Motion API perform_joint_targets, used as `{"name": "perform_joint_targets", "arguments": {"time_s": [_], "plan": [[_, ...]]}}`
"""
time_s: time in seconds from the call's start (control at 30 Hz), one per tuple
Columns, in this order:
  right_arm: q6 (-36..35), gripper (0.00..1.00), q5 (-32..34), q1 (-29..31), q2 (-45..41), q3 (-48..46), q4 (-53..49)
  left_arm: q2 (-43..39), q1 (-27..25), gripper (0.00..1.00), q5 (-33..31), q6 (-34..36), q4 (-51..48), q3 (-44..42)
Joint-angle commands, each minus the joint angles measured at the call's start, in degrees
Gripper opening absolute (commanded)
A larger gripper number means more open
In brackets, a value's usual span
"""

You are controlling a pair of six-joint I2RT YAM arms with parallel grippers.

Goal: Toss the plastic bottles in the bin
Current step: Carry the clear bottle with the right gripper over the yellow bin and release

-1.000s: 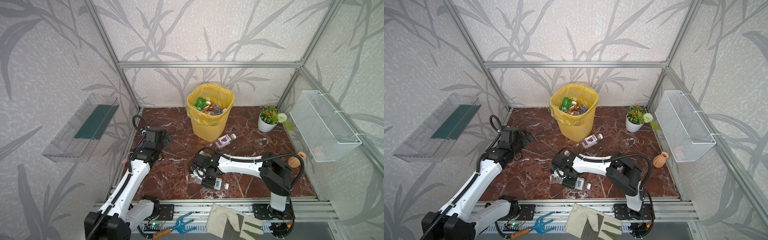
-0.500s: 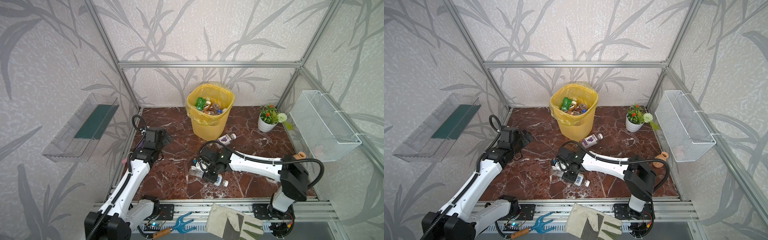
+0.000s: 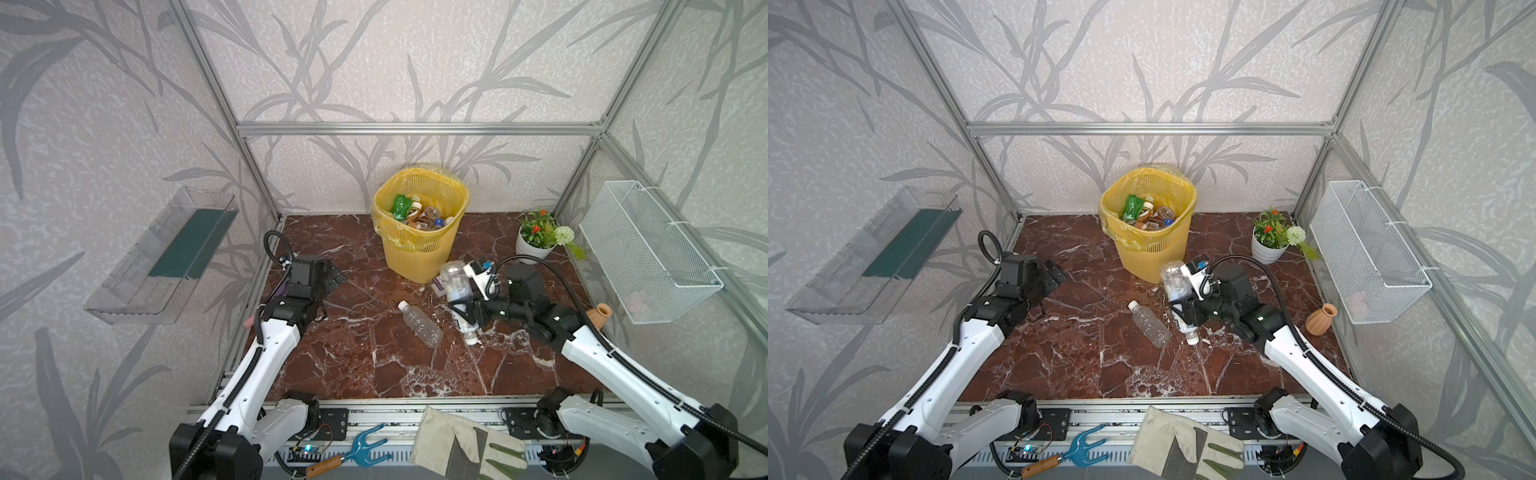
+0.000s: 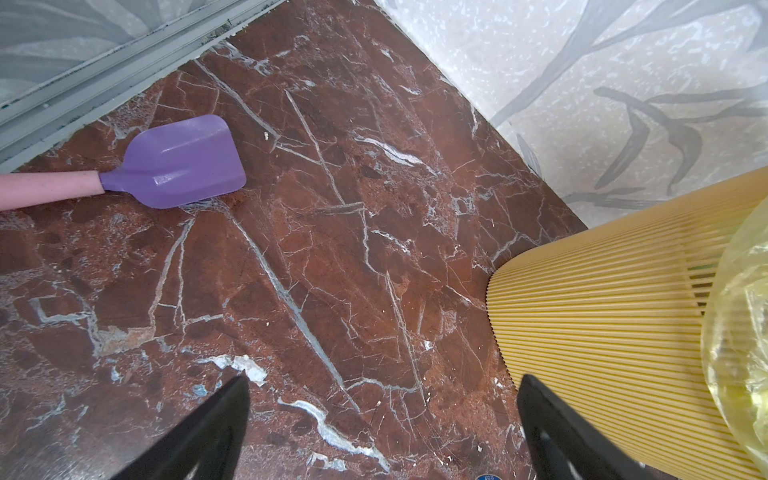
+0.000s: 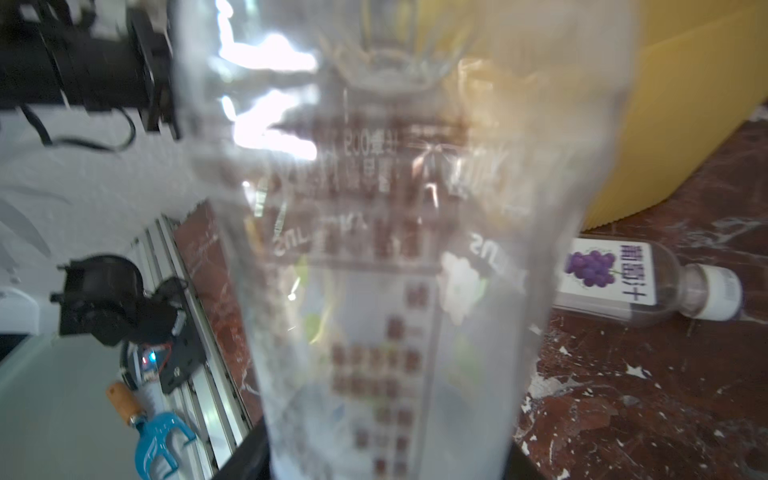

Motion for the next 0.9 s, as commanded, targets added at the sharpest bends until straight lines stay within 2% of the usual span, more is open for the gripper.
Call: {"name": "perform_joint_targets", "arguments": {"time_s": [0.0, 0.2, 0.4, 0.47, 0.57, 0.7, 0.77, 0.8, 0.87], "plan": [[11.0, 0.57, -8.9, -7.5, -4.4, -3.7, 12.0, -0.3, 0.4, 0.99, -0.4, -0.1, 0.5, -0.6], [24.1, 0.58, -14.8, -18.6, -4.9, -7.0, 25.2, -0.2, 0.4, 0.99, 1.5, 1.6, 0.0, 0.2], [39.8, 0.58, -17.4, -22.7, 3.5, -4.6, 41.8, 0.4, 0.4, 0.99, 1.9, 4.2, -3.1, 2.2], [42.1, 0.57, -17.1, -22.7, 6.5, -1.9, 44.7, 0.0, 0.4, 0.99, 2.3, 4.2, -2.6, 1.6], [43.9, 0.56, -16.8, -21.8, 12.6, 6.2, 45.4, -0.1, 0.4, 0.99, 2.9, 3.8, -1.3, 0.4], [45.6, 0.56, -15.1, -17.4, 24.5, 24.5, 44.9, 0.8, 0.2, 0.99, 4.3, 3.3, -0.9, 0.0], [48.8, 0.56, -14.8, -15.1, 31.8, 33.4, 47.2, 1.3, 0.3, 0.99, 4.7, 3.4, -1.2, 0.2], [49.7, 0.60, -15.3, -13.8, 35.9, 38.8, 46.2, 1.5, 0.2, 0.99, 4.8, 3.7, -1.5, 0.5], [47.1, 0.70, -16.2, -12.5, 41.7, 47.7, 37.0, 1.8, 0.3, 0.99, 4.4, 4.3, -2.6, 1.1]]}}
